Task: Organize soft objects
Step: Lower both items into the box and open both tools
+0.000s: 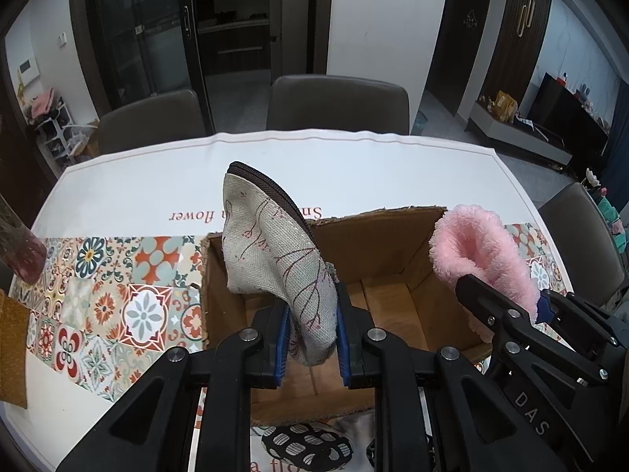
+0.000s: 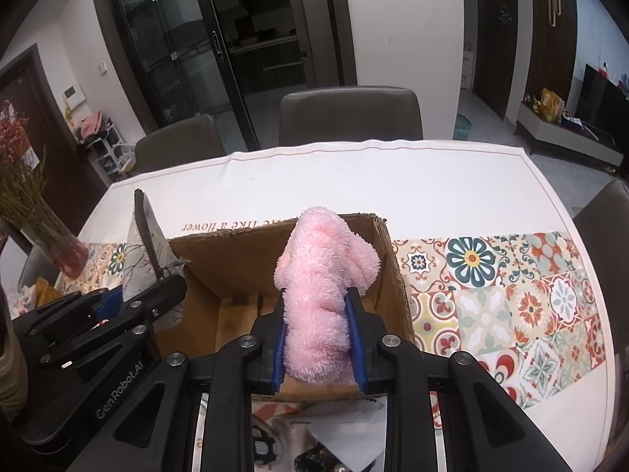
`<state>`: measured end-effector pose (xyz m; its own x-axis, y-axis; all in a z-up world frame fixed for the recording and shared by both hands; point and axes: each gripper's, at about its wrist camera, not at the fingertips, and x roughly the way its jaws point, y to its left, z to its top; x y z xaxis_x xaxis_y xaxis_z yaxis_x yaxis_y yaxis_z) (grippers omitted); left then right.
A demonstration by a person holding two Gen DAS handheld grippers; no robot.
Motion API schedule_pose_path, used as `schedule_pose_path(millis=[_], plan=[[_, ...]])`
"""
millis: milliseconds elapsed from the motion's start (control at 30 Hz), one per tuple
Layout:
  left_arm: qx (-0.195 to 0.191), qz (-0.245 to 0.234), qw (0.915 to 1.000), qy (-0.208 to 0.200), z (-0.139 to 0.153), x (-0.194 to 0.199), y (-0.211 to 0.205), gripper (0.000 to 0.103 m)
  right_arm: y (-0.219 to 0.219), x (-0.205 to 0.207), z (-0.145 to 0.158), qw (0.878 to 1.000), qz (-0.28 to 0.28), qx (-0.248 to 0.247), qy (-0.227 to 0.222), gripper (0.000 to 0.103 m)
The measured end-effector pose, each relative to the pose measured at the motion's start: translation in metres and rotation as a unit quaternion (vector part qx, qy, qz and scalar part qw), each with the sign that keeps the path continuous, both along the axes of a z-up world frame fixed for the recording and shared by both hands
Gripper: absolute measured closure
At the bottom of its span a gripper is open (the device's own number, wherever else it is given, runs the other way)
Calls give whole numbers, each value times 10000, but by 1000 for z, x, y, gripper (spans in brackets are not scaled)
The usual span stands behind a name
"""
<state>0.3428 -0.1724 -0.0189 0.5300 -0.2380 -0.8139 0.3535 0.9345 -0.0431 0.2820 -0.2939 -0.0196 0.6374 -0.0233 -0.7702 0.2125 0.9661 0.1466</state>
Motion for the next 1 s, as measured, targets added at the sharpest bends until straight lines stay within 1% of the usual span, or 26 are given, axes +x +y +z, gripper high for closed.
schedule_pose_path(millis=[67, 100, 133, 167, 233, 267, 300, 333, 433, 500, 667, 733, 833, 1000], plan=[[21, -4, 10000, 41, -4, 3, -2, 80, -1, 3, -4, 10000, 14, 9, 39, 76], [38, -7, 10000, 45, -6, 4, -3, 77, -2, 5, -5, 10000, 11, 20, 50, 76], [50, -4, 10000, 42, -7, 5, -3, 72, -3, 6, -7, 10000, 3, 26, 62, 76], [56, 8, 10000, 24, -7, 5, -4, 69, -3, 7, -7, 10000, -1, 32, 75, 75], [78, 42, 10000, -35, -7, 6, -3, 58, -4, 9, -10, 9999, -1, 49, 100, 75], [90, 58, 9999, -62, -6, 6, -3, 54, -4, 9, -10, 9999, -5, 49, 109, 72], [103, 73, 9999, -82, -7, 6, -2, 49, -4, 10, -10, 9999, -5, 42, 118, 72], [131, 98, 9998, -105, -7, 6, -2, 46, -4, 9, -10, 9999, -22, 19, 109, 70], [247, 191, 9994, -124, -8, 7, 1, 46, -5, 10, -7, 9999, -85, -55, 74, 64], [273, 254, 9993, -104, -9, 8, 3, 45, -6, 9, -7, 9998, -136, -107, 69, 51], [317, 303, 9989, -136, -8, 6, 5, 35, -11, 5, -3, 9995, -284, -163, 29, 35], [348, 369, 9986, -169, -6, 4, 6, 28, -12, 4, -2, 9994, -315, -171, 24, 33], [323, 428, 9984, -205, -3, 2, 9, 21, -14, 2, 0, 9991, -366, -200, 37, 33], [324, 444, 9981, -261, 2, -2, 11, 20, -17, -2, 3, 9989, -425, -184, 17, 33]])
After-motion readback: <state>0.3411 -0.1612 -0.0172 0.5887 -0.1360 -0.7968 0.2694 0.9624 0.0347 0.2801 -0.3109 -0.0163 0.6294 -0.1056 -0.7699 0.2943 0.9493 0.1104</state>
